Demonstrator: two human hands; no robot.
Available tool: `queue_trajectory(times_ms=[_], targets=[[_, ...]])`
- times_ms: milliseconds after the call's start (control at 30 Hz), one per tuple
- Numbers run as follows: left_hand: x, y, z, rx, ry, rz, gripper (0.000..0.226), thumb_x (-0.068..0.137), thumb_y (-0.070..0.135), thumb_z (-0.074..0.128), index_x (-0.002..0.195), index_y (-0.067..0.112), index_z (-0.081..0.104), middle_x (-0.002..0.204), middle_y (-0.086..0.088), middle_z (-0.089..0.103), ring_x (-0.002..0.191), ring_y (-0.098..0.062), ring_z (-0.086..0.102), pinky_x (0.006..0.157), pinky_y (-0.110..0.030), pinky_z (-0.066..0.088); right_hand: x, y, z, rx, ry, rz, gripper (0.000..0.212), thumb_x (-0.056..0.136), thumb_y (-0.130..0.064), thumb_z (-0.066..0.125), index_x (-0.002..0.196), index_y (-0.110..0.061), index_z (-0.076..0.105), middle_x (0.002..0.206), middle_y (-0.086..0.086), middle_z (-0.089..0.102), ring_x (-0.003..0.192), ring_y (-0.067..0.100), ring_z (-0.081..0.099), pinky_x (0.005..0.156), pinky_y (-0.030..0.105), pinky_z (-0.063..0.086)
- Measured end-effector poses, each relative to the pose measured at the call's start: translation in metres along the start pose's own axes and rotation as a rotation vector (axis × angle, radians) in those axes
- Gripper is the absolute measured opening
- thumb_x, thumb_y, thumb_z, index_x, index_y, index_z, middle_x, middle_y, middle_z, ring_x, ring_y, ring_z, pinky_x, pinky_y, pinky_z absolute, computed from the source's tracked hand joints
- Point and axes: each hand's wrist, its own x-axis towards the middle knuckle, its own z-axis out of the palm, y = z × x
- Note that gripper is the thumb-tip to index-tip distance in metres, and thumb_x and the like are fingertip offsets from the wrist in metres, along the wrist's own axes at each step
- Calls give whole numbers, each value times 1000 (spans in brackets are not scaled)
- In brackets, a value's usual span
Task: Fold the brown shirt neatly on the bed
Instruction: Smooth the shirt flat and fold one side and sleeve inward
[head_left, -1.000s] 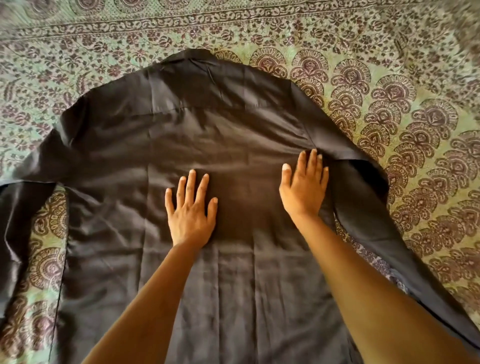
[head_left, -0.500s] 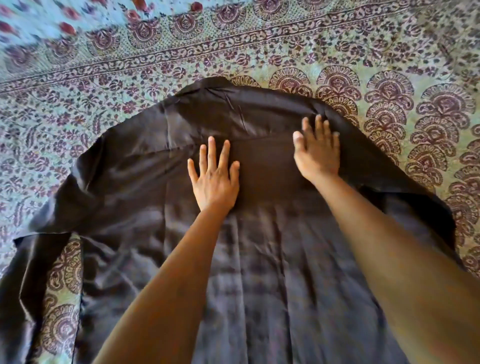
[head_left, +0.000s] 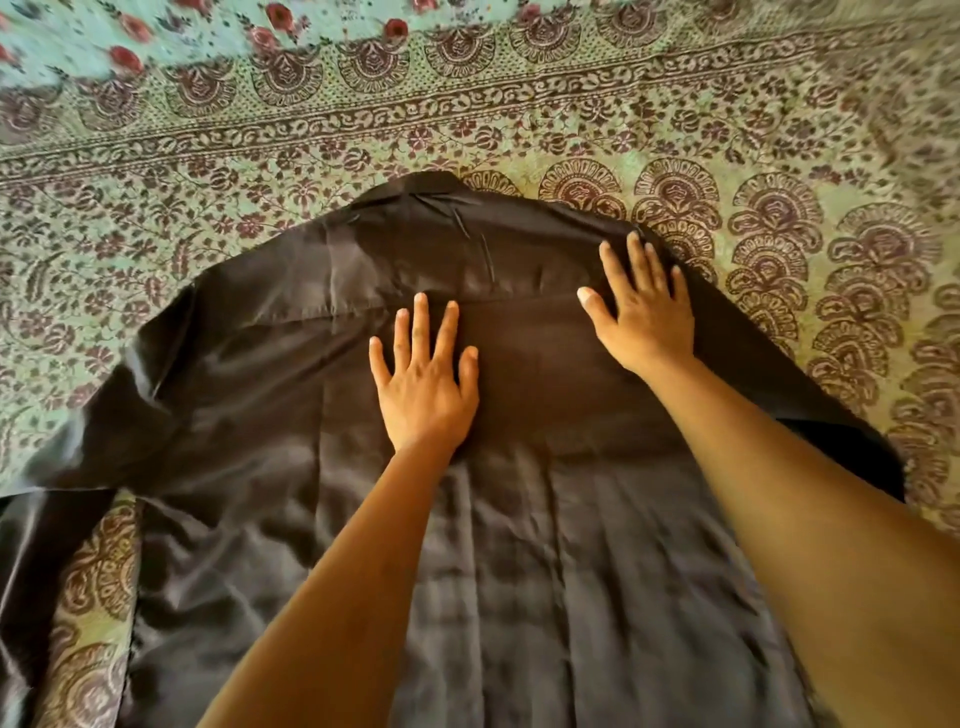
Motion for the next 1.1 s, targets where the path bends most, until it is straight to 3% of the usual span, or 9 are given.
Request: queue_trajectory(times_ms=[167, 300, 400, 567, 767, 867, 933, 1000, 1100], targets=[[2, 4, -10, 3, -110, -16, 53, 98, 47, 20, 148, 35, 7, 158, 3, -6, 146, -19, -5, 116, -47, -5, -37, 49, -26, -34, -179, 195, 61, 95, -56, 17, 148, -30, 2, 158, 5, -3, 144, 28, 2, 115, 48, 0], [2, 4, -31, 51, -314, -9, 56, 98, 49, 19, 148, 35, 1, 157, 1, -15, 145, -20, -9, 115, -50, -7, -100, 77, -40, -33, -84, 199, 61, 96, -50, 23, 148, -18, 13, 154, 13, 16, 141, 32, 17, 113, 47, 8], [-40, 18, -45, 60, -360, 57, 56, 98, 49, 20, 148, 35, 2, 158, 0, -13, 145, -20, -8, 115, -49, -5, -161, 90, -41, 58, -25, 300, 69, 91, -51, 25, 147, -12, 15, 151, 16, 23, 138, 32, 24, 112, 47, 16], [-138, 44, -56, -84, -322, 170, 53, 95, 45, 38, 144, 27, 29, 159, 0, 2, 146, -19, 1, 116, -43, 8, -260, 98, -33, 149, -45, 472, 72, 94, -46, 39, 148, -11, 7, 153, 17, 18, 139, 33, 21, 112, 45, 20], [-227, 74, -90, -252, -354, 171, 40, 90, 35, 55, 129, 24, 53, 154, -1, 26, 143, -20, 19, 113, -41, 23, -355, 113, -58, 136, -99, 583, 68, 94, -41, 42, 146, -8, 12, 147, 18, 30, 134, 33, 30, 109, 44, 23], [-254, 95, -107, -285, -347, 167, 37, 91, 33, 54, 127, 22, 55, 152, 0, 30, 141, -20, 22, 111, -43, 27, -382, 134, -61, 157, -115, 583, 61, 92, -43, 43, 140, -8, 28, 130, 14, 51, 115, 28, 51, 100, 40, 39], [-268, 111, -112, -284, -323, 165, 36, 92, 32, 54, 126, 22, 55, 151, 1, 31, 141, -20, 23, 108, -44, 27, -390, 150, -62, 155, -147, 587, 54, 89, -50, 48, 126, -11, 45, 110, 7, 63, 93, 22, 61, 79, 32, 50], [-278, 127, -113, -270, -306, 166, 36, 92, 32, 53, 126, 22, 56, 151, 1, 32, 140, -20, 24, 107, -44, 28, -392, 167, -65, 187, -248, 599, 46, 85, -49, 58, 112, -13, 51, 98, 3, 65, 78, 18, 60, 60, 25, 47], [-289, 161, -110, -251, -297, 112, 35, 91, 31, 54, 125, 21, 57, 150, 1, 34, 139, -21, 27, 106, -44, 29, -386, 197, -71, 244, -271, 501, 28, 85, -27, 64, 107, -11, 56, 100, 5, 65, 84, 22, 63, 68, 30, 52]])
